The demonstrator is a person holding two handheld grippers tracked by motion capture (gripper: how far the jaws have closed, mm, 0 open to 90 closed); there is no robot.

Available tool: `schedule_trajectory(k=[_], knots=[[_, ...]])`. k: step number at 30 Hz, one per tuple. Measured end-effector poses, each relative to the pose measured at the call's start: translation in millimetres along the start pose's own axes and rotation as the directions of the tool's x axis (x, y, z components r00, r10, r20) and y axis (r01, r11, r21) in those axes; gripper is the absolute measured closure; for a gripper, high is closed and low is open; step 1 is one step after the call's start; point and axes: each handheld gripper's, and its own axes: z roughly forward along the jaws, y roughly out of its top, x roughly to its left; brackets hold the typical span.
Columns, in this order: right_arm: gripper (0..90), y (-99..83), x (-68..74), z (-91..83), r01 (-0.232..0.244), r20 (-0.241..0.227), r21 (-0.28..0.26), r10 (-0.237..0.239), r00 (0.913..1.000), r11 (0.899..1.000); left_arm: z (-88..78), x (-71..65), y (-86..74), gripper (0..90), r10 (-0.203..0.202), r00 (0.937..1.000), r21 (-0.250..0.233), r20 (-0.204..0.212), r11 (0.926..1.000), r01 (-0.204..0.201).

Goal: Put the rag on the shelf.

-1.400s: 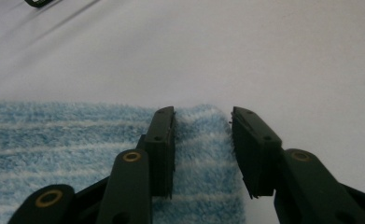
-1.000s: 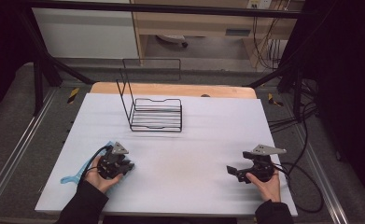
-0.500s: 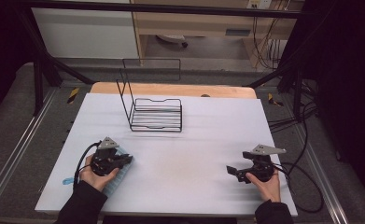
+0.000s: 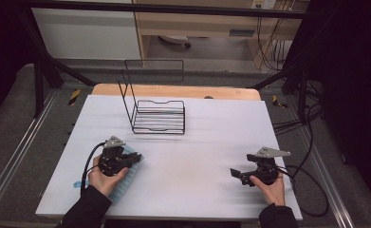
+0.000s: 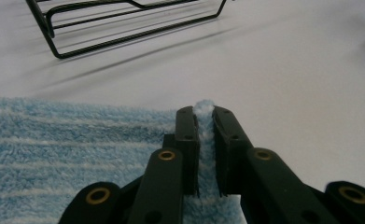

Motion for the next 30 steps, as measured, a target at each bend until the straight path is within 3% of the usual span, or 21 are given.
schedule_trajectory(k=[7,19,30], knots=[[0.9,-0.1,0.1,0.4,0.001,0.001,0.003,-0.001,1.0,1.0,12.3,-16.3,6.8,80.9,0.005,0.9999,0.008,0.009,1.0,-0.005],[0.9,-0.3,0.4,1.1,0.002,0.0,0.005,-0.002,1.0,1.0,35.9,-47.8,18.0,80.6,0.067,0.9975,0.019,0.023,0.9976,-0.067],[0.9,-0.5,0.5,2.0,0.009,0.001,0.005,-0.009,1.0,1.0,59.7,-73.2,27.1,80.2,0.085,0.9954,0.038,0.045,0.9956,-0.086]])
